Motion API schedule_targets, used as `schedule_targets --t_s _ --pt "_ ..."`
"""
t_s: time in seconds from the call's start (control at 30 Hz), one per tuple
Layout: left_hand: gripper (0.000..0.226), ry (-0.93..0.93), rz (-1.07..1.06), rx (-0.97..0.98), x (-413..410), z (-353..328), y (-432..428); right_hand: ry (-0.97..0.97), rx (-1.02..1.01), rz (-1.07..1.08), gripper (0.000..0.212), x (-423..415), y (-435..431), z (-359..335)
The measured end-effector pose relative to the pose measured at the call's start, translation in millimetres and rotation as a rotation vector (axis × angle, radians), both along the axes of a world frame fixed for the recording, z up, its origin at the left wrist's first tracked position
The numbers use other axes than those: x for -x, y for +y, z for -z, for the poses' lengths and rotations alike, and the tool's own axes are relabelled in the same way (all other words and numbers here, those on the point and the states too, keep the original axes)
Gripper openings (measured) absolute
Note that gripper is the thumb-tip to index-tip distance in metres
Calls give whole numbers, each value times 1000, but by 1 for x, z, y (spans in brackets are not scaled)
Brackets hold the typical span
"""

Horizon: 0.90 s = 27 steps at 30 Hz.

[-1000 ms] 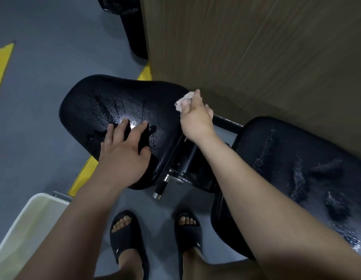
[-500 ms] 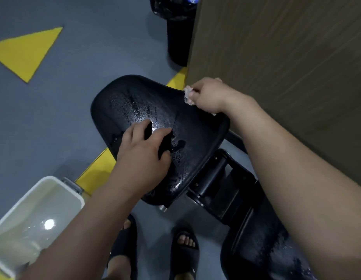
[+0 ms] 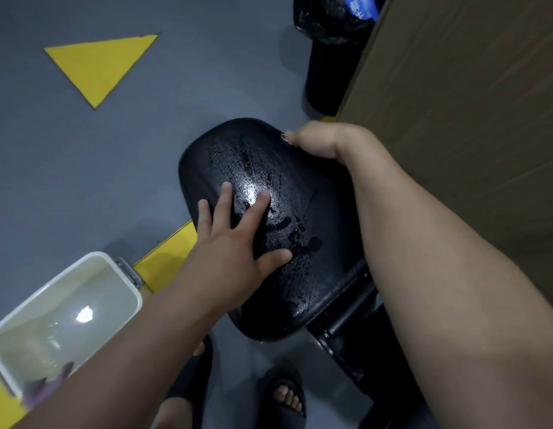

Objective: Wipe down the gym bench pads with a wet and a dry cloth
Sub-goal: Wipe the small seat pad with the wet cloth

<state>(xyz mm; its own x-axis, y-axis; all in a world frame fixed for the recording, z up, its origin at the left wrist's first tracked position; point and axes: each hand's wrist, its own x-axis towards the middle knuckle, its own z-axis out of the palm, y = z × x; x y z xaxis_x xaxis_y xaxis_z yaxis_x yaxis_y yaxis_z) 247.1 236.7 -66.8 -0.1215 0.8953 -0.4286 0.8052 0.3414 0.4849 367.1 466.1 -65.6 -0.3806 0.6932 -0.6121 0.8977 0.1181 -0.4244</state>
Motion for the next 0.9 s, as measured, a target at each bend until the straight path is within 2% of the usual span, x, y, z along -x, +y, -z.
schedule_targets --t_s 0.1,0.2,0.3,0.47,0.6,0.8,0.9 --pt "93 -4 11 4 1 0 0 65 22 38 48 9 -2 -2" --pt "92 -15 13 32 -1 -3 3 27 -5 13 54 -7 -8 -5" --pt "92 -21 13 52 -2 -7 3 -63 -54 -66 46 -41 -16 -16" --pt "91 -16 8 39 -2 -7 2 -98 -92 -44 41 -75 -19 -20" --pt "92 21 33 32 -2 -5 3 -46 -101 -18 34 -43 -6 -9" --pt "92 74 70 -2 -1 2 4 171 19 -7 39 48 17 -7" --pt "93 75 79 -3 -2 1 2 174 40 -102 40 86 22 0"
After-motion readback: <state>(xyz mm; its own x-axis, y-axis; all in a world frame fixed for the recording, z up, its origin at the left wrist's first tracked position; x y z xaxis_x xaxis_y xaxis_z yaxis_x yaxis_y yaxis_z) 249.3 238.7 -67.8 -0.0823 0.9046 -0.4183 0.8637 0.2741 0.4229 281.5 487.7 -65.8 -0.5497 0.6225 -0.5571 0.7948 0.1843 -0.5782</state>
